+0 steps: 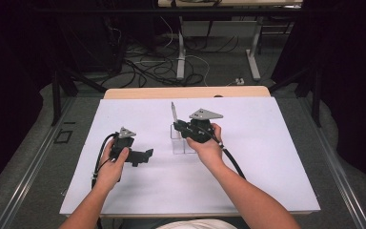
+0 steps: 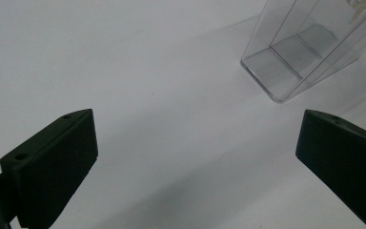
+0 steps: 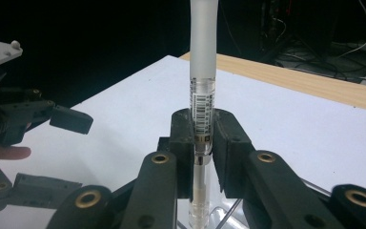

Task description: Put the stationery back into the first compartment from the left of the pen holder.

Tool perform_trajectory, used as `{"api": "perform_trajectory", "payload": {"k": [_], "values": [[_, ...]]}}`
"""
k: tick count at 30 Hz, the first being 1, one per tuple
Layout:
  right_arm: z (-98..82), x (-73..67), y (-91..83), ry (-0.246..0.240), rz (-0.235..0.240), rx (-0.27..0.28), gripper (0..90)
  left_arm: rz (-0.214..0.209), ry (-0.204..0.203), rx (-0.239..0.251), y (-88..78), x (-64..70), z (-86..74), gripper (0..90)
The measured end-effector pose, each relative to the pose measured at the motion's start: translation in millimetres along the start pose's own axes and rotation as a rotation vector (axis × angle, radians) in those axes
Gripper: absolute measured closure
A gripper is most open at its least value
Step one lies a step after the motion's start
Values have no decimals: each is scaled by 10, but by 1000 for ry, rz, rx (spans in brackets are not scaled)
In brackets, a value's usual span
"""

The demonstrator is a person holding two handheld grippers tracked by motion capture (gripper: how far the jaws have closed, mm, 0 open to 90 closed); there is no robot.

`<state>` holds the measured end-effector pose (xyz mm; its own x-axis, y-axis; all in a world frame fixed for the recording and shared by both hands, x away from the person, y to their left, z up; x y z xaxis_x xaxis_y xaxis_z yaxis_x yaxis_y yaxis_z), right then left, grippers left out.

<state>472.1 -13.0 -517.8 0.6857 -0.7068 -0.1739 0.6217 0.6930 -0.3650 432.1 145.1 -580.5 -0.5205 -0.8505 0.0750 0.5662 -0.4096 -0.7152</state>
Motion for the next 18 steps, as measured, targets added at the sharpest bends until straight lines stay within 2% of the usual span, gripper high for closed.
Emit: {"api": "perform_trajectory", "payload": {"k": [2, 3, 4, 8, 9, 12, 14, 18], "values": [[9, 5, -28, -9, -9, -9, 680, -1, -2, 2, -1, 1, 2, 1], [34, 3, -36, -4, -5, 13, 663, 1, -3, 1, -2, -1, 1, 1], [42, 7, -57, 0, -12, 12, 644, 1, -3, 1, -3, -1, 1, 1], [58, 49, -147, -28, -28, -3, 536, 6, -1, 0, -13, -16, 5, 1], [74, 52, -160, -32, -22, 8, 516, 3, -2, 3, -13, -16, 7, 1], [82, 106, -267, -32, -48, 23, 459, -2, 2, -2, -24, -22, 6, 1], [71, 117, -326, -8, -40, 15, 392, 0, -1, 2, -25, -25, 12, 1], [-16, 208, -460, -12, -89, -51, 208, 3, -10, 14, -27, -39, 33, 1]]}}
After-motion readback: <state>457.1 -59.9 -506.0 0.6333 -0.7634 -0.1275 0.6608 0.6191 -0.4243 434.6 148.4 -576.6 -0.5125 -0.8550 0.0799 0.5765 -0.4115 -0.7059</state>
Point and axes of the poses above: each handheld gripper's, and its own axes: y roughly forward along the jaws, z roughly out of its top, x roughly to its right, the point moved 10 cm from there along y, roughly forward along the jaws, and after that the axes turned 2 degrees about -x, right-handed, at the moved point
